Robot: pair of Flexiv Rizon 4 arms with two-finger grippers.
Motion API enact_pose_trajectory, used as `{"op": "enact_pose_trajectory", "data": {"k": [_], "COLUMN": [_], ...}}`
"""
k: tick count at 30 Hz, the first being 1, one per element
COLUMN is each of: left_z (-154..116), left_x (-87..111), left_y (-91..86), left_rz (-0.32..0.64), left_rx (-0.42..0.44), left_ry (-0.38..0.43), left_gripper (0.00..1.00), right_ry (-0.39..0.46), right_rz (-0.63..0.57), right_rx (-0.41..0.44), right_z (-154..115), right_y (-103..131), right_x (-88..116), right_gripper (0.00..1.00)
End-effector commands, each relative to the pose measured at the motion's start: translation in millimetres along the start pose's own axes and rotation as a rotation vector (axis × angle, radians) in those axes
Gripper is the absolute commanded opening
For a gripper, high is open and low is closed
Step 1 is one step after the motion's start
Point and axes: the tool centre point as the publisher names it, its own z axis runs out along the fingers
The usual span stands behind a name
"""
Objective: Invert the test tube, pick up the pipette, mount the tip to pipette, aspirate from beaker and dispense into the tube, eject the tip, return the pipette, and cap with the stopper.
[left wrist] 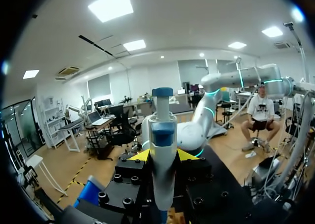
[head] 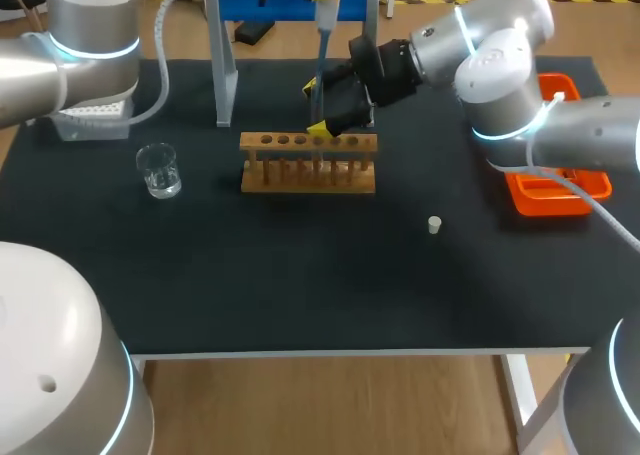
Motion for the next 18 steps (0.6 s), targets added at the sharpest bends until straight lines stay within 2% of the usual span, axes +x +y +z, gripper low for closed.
{"op": "enact_pose_trajectory", "data": {"k": [1,18], "left_z": [1.2,3.1], "left_x": [1.9,4.8], "left_y": [-5.1,-12.6], "left_rz": [0.002,0.002], "left_rx": [-0.007,-0.018], "left_ry": [-0.005,-0.004], "left_gripper": [0.0,0.0], "right_ry": [0.0,0.0], "right_rz": [0.0,0.0], "right_rx": [0.002,0.002], "right_z": [-1.1,-1.1], "right_y": [0.5,0.5], "right_x": [0.5,0.5], "right_gripper": [1.0,1.0]}}
